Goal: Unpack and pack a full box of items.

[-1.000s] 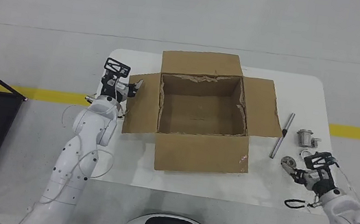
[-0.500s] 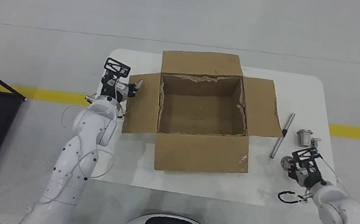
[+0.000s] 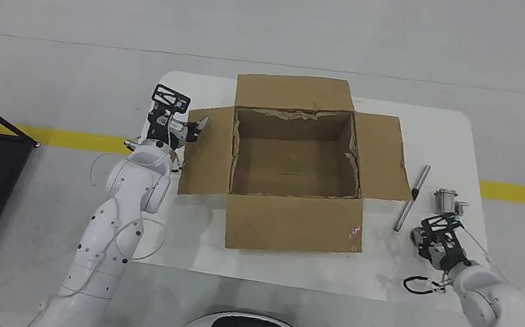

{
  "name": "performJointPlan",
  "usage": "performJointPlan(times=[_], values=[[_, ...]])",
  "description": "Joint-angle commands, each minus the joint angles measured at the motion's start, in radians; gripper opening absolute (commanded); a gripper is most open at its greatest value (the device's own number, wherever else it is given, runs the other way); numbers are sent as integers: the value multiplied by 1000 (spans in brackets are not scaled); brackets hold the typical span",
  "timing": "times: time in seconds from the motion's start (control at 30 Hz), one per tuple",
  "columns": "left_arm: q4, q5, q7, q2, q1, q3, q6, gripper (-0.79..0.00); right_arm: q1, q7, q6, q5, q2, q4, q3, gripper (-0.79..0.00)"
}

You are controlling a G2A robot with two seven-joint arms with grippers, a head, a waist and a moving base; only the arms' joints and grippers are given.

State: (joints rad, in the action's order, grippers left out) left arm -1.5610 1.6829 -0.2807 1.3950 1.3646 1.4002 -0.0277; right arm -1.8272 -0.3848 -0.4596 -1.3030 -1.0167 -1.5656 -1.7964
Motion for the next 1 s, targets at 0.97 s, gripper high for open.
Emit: performJointPlan(times=[0.97], values=[[0, 0, 0, 0, 0, 0, 0, 0, -129, 307, -553, 580, 57, 33, -201, -785]])
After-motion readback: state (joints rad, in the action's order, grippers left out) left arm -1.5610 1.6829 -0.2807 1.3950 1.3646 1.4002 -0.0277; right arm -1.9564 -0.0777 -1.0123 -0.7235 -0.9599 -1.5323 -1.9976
